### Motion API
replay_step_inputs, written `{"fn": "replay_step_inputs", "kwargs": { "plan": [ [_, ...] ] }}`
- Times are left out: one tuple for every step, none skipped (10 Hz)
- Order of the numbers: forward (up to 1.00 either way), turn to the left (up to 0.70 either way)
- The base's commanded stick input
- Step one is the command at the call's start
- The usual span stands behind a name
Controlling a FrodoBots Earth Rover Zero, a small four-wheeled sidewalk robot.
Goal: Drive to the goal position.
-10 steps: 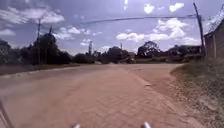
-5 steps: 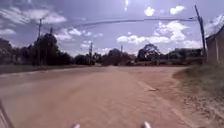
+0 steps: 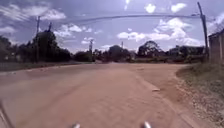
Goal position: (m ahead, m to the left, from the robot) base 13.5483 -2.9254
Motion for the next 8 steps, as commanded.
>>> {"fn": "replay_step_inputs", "kwargs": {
  "plan": [
    [0.50, 0.00],
    [0.50, 0.00],
    [0.50, 0.00],
    [0.50, 0.00],
    [0.50, 0.00],
    [0.50, 0.00],
    [0.50, 0.00],
    [0.50, 0.00]
  ]
}}
